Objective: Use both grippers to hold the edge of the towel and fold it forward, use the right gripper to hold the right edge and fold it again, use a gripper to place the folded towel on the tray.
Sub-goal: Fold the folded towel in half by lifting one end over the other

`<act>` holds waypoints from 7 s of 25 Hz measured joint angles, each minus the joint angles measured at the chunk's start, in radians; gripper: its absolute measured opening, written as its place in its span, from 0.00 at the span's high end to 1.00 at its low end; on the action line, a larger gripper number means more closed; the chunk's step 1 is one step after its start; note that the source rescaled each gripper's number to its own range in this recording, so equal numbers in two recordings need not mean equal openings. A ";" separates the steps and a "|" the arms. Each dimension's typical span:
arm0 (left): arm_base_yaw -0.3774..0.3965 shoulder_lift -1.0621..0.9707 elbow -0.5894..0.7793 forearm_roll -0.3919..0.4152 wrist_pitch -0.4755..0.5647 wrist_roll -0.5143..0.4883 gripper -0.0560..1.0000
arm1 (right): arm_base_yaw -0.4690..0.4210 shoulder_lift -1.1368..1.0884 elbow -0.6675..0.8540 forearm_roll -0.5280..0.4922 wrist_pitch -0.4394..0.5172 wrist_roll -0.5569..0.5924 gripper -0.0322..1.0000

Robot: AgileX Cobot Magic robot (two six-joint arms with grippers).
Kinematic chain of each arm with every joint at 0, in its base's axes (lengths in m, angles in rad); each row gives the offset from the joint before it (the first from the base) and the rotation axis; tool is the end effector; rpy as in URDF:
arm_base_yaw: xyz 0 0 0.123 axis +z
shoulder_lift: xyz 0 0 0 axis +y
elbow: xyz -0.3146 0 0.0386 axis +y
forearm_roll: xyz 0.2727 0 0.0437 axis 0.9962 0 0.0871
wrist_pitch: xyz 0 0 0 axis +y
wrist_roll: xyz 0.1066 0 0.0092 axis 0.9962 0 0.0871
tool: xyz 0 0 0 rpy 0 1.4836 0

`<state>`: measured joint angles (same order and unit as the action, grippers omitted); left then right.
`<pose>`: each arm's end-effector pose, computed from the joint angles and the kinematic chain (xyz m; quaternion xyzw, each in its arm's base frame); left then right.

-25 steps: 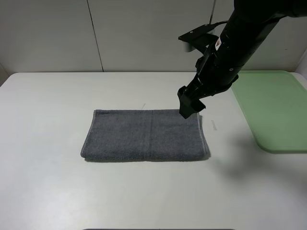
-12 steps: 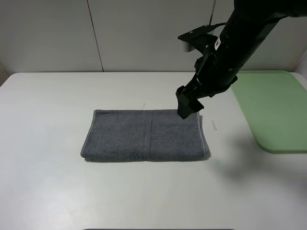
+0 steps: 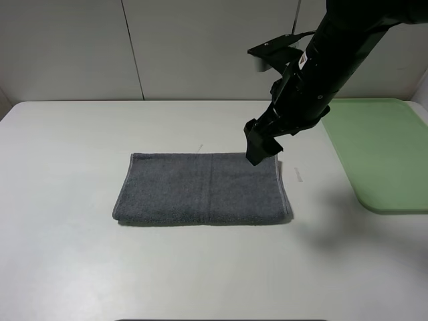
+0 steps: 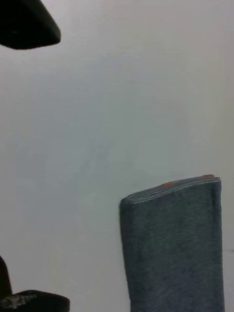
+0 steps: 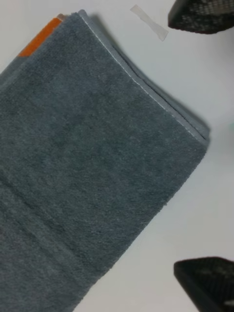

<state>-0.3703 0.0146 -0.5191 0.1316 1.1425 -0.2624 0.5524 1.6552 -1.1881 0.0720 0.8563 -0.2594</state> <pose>-0.0007 0.0140 0.2809 0.0416 0.8699 -0.0893 0.4833 0.3062 0.1956 0.2485 -0.3719 0.9127 0.0547 0.1601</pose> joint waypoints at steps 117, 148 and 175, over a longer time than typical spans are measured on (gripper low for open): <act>0.488 0.000 0.013 0.021 -0.052 0.012 0.00 | -0.125 0.443 -0.013 0.014 -0.229 0.555 0.89; 0.488 0.000 0.013 0.021 -0.052 0.013 0.00 | -0.163 0.179 -0.245 -0.312 0.312 0.567 0.89; 0.488 0.000 0.013 0.021 -0.052 0.014 0.00 | 0.015 0.308 -0.272 -0.227 0.242 0.604 0.89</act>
<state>0.1179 0.0146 -0.5056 0.1529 1.0908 -0.2485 0.5673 1.9634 -1.4598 -0.1550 1.0987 0.3449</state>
